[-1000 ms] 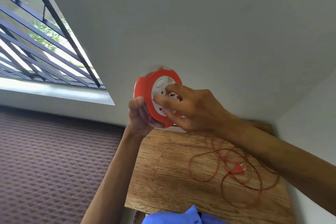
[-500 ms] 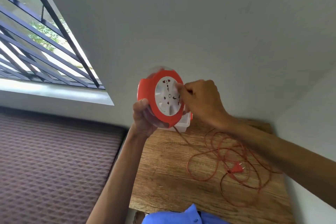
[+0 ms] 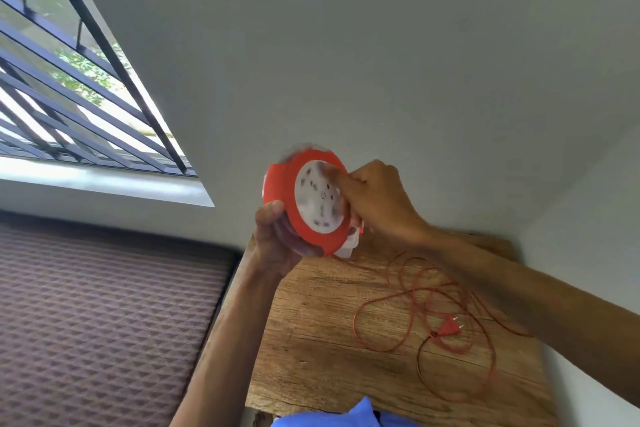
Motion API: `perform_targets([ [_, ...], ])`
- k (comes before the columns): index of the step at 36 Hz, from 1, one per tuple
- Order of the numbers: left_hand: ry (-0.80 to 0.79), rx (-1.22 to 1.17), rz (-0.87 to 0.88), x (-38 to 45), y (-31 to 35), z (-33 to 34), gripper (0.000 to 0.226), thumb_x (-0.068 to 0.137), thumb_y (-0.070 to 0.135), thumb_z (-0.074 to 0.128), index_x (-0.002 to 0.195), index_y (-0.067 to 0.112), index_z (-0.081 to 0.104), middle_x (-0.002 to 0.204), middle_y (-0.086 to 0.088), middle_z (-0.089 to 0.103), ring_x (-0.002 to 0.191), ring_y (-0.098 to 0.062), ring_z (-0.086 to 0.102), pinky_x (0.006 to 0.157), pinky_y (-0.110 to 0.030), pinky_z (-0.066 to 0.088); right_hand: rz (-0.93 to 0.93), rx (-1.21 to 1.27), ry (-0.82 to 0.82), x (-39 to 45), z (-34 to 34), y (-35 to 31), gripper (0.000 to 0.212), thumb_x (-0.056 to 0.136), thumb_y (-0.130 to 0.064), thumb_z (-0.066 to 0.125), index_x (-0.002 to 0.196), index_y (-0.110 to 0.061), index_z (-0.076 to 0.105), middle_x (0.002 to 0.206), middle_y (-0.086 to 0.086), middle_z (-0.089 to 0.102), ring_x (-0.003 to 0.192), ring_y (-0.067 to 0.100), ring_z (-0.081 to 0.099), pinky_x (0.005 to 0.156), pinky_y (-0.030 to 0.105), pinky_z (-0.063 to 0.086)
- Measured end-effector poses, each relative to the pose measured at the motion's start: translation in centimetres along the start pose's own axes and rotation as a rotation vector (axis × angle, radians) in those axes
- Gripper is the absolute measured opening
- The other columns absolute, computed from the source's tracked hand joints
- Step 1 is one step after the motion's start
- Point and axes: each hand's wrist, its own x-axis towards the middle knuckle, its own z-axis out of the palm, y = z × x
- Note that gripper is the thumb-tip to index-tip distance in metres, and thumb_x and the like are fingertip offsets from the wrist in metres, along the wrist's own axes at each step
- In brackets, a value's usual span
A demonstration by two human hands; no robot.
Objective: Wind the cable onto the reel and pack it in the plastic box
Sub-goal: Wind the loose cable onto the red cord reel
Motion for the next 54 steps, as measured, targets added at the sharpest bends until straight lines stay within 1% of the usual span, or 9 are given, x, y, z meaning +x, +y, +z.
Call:
perform_targets([
  [6, 0.009, -0.009, 0.064, -0.1, 1.2, 1.0, 0.084, 0.096, 0.048, 0.081, 0.158, 0.003, 0.048, 0.138, -0.026, 0.063, 0.11, -0.038, 0.074, 0.08, -0.042, 0.068, -0.621, -0.444, 0.163, -0.8, -0.1, 0.5, 0.024, 0.104, -0.032, 0.064, 0.114, -0.013, 0.074, 0.098, 0.002, 0.079, 0.063, 0.018, 0.07, 0.052, 0.025, 0.049],
  [12, 0.034, -0.027, 0.002, -0.7, 1.8, 1.9, 0.084, 0.085, 0.05, 0.09, 0.152, 0.008, 0.059, 0.136, -0.02, 0.065, 0.118, -0.037, 0.069, 0.092, -0.045, 0.063, -0.888, -0.577, -0.139, 0.0, -1.7, 1.7, 0.066, 0.102, -0.052, 0.064, 0.16, -0.026, 0.049, 0.135, 0.013, 0.071, 0.079, 0.026, 0.076, 0.064, 0.027, 0.059],
  [16, 0.019, -0.019, -0.004, -0.8, 1.1, 1.4, 0.091, 0.09, 0.045, 0.089, 0.156, 0.001, 0.044, 0.133, -0.029, 0.06, 0.108, -0.04, 0.074, 0.079, -0.043, 0.068, -0.949, -0.58, -0.058, -0.2, -1.2, 2.0, 0.067, 0.096, -0.057, 0.071, 0.146, -0.012, 0.064, 0.114, 0.016, 0.081, 0.072, 0.03, 0.078, 0.059, 0.03, 0.059],
  [23, -0.007, 0.036, -0.026, 0.4, 0.2, -0.2, 0.097, 0.096, 0.048, 0.081, 0.161, -0.006, 0.034, 0.13, -0.034, 0.059, 0.103, -0.048, 0.07, 0.082, -0.05, 0.064, 0.05, 0.047, -0.001, -0.2, 0.6, 0.5, 0.068, 0.111, -0.05, 0.051, 0.06, -0.01, 0.071, 0.048, 0.004, 0.067, 0.047, 0.02, 0.069, 0.065, 0.036, 0.061],
  [29, -0.006, -0.007, 0.013, -0.3, 0.6, 0.6, 0.089, 0.095, 0.049, 0.083, 0.155, -0.002, 0.044, 0.126, -0.027, 0.069, 0.103, -0.039, 0.076, 0.08, -0.043, 0.067, -0.847, -0.522, 0.071, -0.6, -0.6, 1.5, 0.03, 0.1, -0.027, 0.069, 0.125, -0.012, 0.072, 0.116, 0.01, 0.077, 0.07, 0.025, 0.072, 0.054, 0.027, 0.054],
  [37, -0.074, -0.134, -0.005, -1.5, 0.7, 1.2, 0.085, 0.104, 0.038, 0.077, 0.16, -0.007, 0.031, 0.135, -0.036, 0.063, 0.114, -0.047, 0.075, 0.088, -0.05, 0.068, -1.149, -0.746, -0.241, 0.1, -2.6, 2.6, 0.047, 0.109, -0.043, 0.057, 0.151, -0.03, 0.04, 0.139, 0.029, 0.066, 0.077, 0.038, 0.075, 0.058, 0.04, 0.065],
  [43, -0.022, -0.071, -0.074, -1.2, 0.1, 0.8, 0.086, 0.102, 0.041, 0.078, 0.162, -0.004, 0.036, 0.143, -0.033, 0.057, 0.125, -0.048, 0.067, 0.095, -0.052, 0.064, -0.98, -0.535, -0.085, -0.3, -1.7, 2.2, 0.06, 0.093, -0.048, 0.079, 0.138, -0.01, 0.071, 0.108, 0.018, 0.082, 0.062, 0.031, 0.074, 0.052, 0.032, 0.059],
  [49, 0.061, 0.051, -0.029, -0.7, 0.0, 1.4, 0.086, 0.097, 0.053, 0.076, 0.162, 0.004, 0.046, 0.145, -0.025, 0.063, 0.125, -0.042, 0.066, 0.097, -0.051, 0.058, -0.024, -0.107, -0.005, -0.3, 0.8, 0.8, 0.068, 0.11, -0.047, 0.053, 0.062, -0.002, 0.07, 0.047, 0.009, 0.064, 0.042, 0.02, 0.064, 0.056, 0.036, 0.06],
  [54, 0.163, 0.01, 0.015, -0.9, 1.2, 2.1, 0.095, 0.083, 0.055, 0.09, 0.156, 0.007, 0.052, 0.138, -0.025, 0.062, 0.118, -0.041, 0.065, 0.088, -0.046, 0.063, -0.633, -0.599, 0.095, -1.4, 0.5, 1.6, 0.032, 0.11, -0.026, 0.055, 0.098, -0.004, 0.074, 0.075, 0.009, 0.072, 0.053, 0.026, 0.065, 0.044, 0.03, 0.041],
])
